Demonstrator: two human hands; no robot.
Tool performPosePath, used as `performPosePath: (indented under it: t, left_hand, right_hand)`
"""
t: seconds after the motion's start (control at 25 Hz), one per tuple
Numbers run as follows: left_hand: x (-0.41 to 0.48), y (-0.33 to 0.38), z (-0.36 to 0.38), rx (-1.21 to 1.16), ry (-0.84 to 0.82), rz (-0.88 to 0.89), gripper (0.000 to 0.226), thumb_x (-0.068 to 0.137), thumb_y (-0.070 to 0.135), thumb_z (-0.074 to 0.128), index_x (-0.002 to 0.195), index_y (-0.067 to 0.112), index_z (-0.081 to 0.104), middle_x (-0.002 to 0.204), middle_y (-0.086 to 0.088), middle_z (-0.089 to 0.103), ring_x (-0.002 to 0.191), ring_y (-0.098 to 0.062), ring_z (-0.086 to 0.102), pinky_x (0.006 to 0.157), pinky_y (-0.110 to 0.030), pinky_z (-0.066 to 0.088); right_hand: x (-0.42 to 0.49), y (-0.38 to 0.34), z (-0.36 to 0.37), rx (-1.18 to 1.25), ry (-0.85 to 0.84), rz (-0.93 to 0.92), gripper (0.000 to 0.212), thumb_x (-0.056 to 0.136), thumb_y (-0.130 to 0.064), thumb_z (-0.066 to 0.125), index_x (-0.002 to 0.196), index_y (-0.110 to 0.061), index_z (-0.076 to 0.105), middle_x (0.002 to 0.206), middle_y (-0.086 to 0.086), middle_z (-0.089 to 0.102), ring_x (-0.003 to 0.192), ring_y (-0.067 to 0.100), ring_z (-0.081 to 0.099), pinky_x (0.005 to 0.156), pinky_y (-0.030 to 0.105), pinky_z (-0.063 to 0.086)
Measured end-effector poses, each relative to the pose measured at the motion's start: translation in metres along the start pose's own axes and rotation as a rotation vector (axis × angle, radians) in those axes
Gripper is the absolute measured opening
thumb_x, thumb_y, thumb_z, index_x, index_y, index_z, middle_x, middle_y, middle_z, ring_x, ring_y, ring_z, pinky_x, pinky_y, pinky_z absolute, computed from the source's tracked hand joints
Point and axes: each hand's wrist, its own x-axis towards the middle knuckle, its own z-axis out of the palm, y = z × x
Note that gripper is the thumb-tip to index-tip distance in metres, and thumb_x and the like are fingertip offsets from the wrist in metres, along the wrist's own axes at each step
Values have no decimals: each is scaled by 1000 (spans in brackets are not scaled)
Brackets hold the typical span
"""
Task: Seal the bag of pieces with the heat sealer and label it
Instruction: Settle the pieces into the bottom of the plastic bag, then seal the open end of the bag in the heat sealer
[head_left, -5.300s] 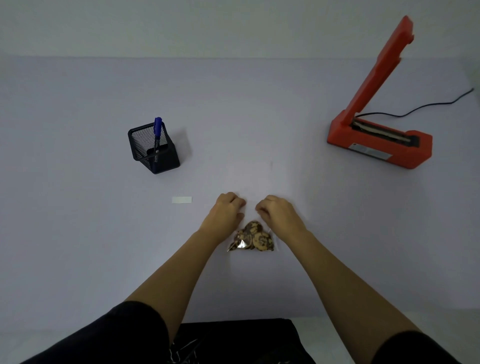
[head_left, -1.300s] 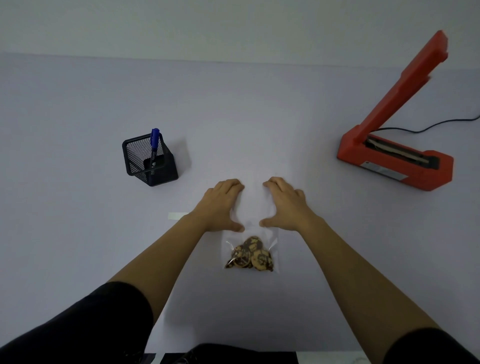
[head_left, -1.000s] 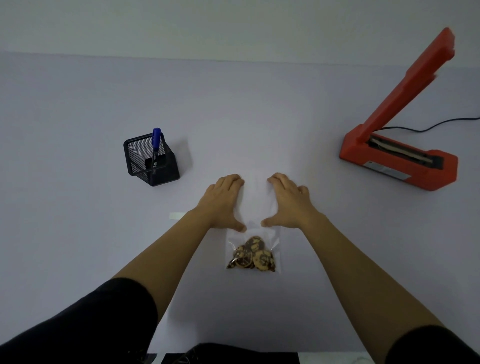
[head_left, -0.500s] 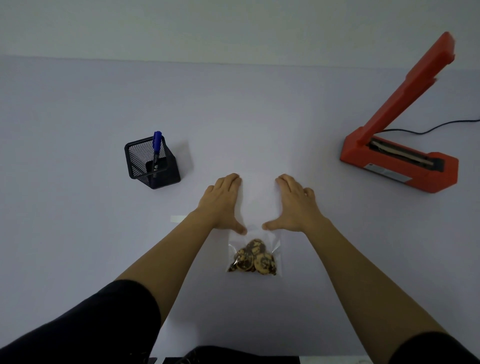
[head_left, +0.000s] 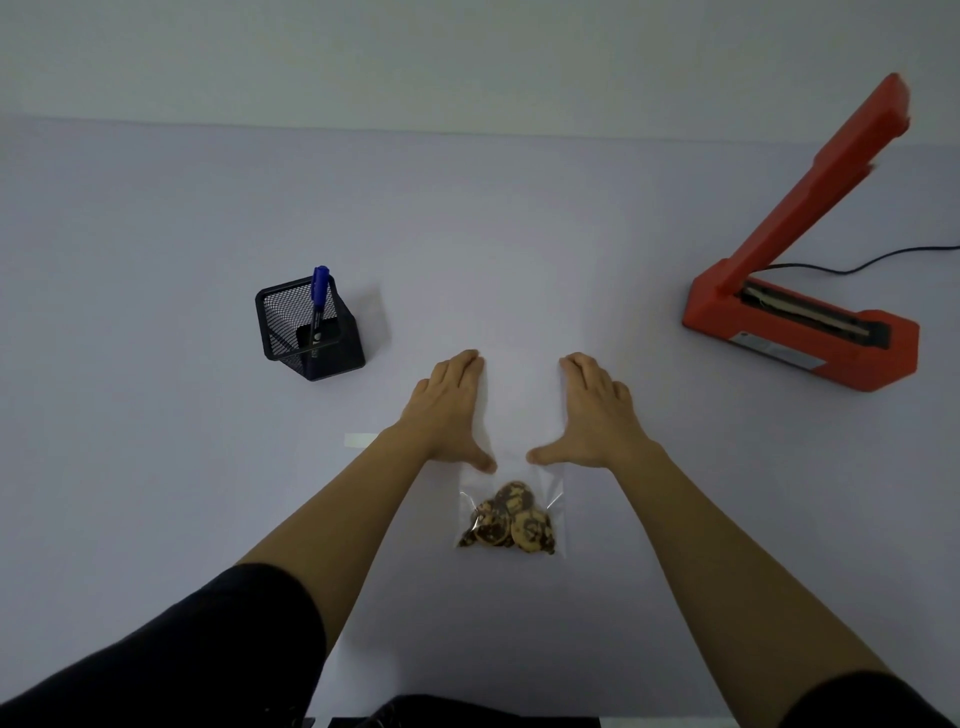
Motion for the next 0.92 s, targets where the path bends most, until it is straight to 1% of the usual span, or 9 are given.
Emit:
performPosePath:
  t: [0.2,0.32,0.48,0.6,0.72,0.8,0.84,0.88,0.92]
  left_hand:
    - [2,0,3,9,8,-4,134,53,58,81,147,8,0,157,-7,-3,143,-28,5,113,-45,20]
    - [3,-2,0,-35,-18,-5,130,55,58,80,148,10,2,157,-7,-2,143,-28,5,113,-46,19]
    - [1,-7,-9,-334,-9,-30,114,64,49,80,147,11,11,155,-4,6,141,-25,10,114,-43,21]
    - [-10,-11,-13,-561,112,-32,103,71,41,77,147,12,13,153,1,11,140,-18,18,114,-34,23]
    - [-34,-12,-15,-679,219,-28,81,81,31,71,144,15,24,138,5,33,123,-9,38,102,-27,35]
    - [-50,-15,-9,-662,259,-87,54,87,24,63,135,16,40,116,5,53,102,-10,54,88,-24,44]
    - [-57,-17,-5,-630,304,-154,35,90,23,59,124,15,52,101,2,61,89,-13,59,82,-27,49]
    - [-63,-20,-1,-617,358,-234,20,92,26,55,106,12,60,86,-2,65,77,-18,61,76,-32,52]
    - [-70,-23,1,-619,427,-316,26,94,30,51,88,7,62,75,-8,66,69,-23,62,71,-38,53]
  right_hand:
    - [0,1,1,13,8,-2,128,54,-59,79,146,-9,5,154,5,8,141,24,14,113,42,18]
    - [1,1,1,83,-11,-1,126,54,-55,81,146,-11,6,152,4,7,140,24,13,112,42,18]
    - [1,2,-4,235,-38,29,117,62,-51,79,146,-11,8,150,3,9,139,24,13,113,42,17]
    - [-1,1,-8,307,65,63,109,67,-52,75,146,-11,13,151,2,13,139,23,18,114,43,21]
    - [-4,-9,-14,367,192,27,93,72,-45,73,143,-12,24,147,3,24,135,21,25,112,41,26]
    - [-6,-18,-16,408,263,-11,68,78,-37,70,134,-13,40,131,4,44,122,20,42,102,36,38]
    - [-8,-25,-15,431,301,-20,49,82,-36,66,123,-14,51,115,2,55,108,19,53,91,33,45]
    - [-11,-33,-14,447,321,-17,30,87,-37,61,106,-14,60,95,0,61,90,17,59,78,29,48]
    - [-14,-43,-11,458,332,-12,28,91,-38,54,89,-12,63,77,-3,61,73,16,60,66,27,47]
